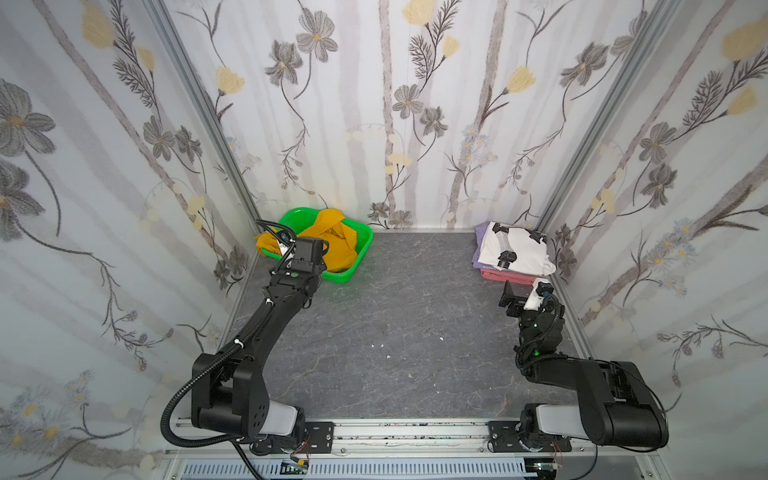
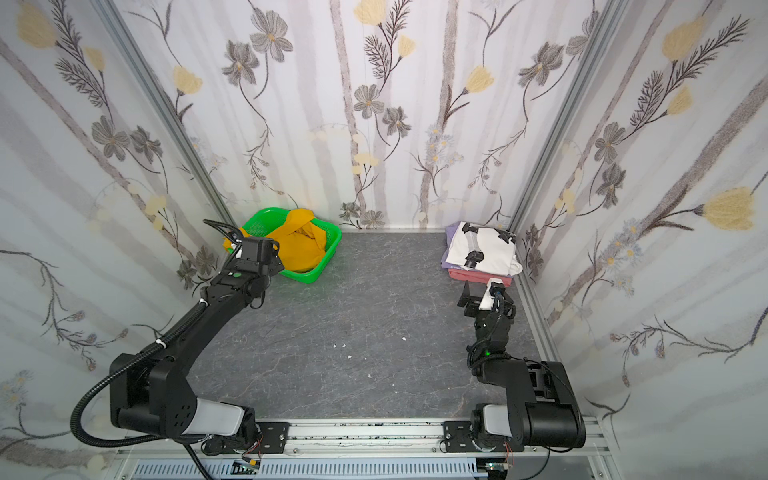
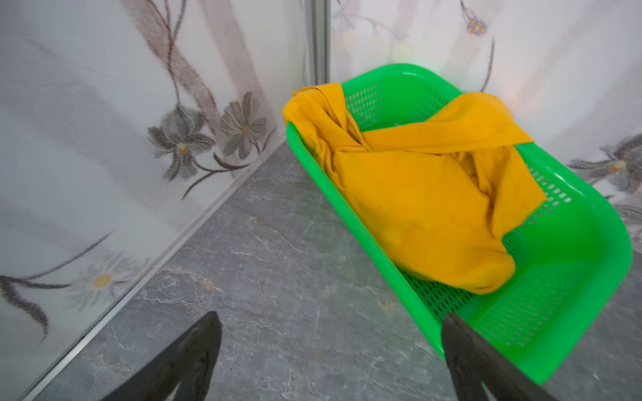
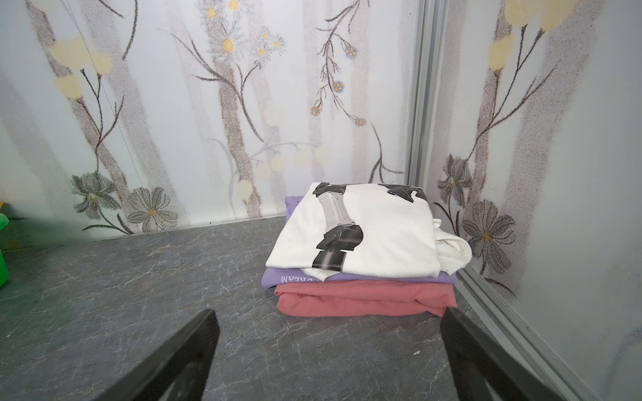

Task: Fold and stack the t-shirts
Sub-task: 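Reach the left gripper into the green basket and grasp the yellow shirt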

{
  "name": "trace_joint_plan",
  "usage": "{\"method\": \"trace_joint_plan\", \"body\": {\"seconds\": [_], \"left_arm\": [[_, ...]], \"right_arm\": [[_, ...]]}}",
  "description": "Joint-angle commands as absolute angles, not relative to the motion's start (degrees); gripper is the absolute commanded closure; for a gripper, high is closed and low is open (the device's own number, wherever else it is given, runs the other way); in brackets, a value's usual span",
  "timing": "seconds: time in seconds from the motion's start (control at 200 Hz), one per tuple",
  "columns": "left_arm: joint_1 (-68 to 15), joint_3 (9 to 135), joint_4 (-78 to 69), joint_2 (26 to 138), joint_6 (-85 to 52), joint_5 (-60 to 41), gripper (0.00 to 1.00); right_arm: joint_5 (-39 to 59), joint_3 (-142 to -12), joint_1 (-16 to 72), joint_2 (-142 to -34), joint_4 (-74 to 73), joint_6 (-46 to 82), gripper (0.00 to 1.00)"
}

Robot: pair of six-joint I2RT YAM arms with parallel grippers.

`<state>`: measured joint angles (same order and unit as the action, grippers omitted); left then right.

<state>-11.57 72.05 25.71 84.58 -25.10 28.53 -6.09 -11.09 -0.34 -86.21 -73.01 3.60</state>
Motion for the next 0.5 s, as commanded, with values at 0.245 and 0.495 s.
{"method": "trace_joint_plan", "body": {"seconds": [0.245, 0.495], "left_arm": [[-11.0, 109.6, 53.7, 111.6, -15.4, 8.8, 0.0], [-8.1, 120.2, 52.2, 126.5, -12.7, 7.3, 0.0]], "right_arm": [[-6.3, -12.7, 0.0, -83.8, -69.7, 2.8, 0.0], [-8.3, -26.7, 1.5, -64.9, -25.6, 10.7, 0.0]]}}
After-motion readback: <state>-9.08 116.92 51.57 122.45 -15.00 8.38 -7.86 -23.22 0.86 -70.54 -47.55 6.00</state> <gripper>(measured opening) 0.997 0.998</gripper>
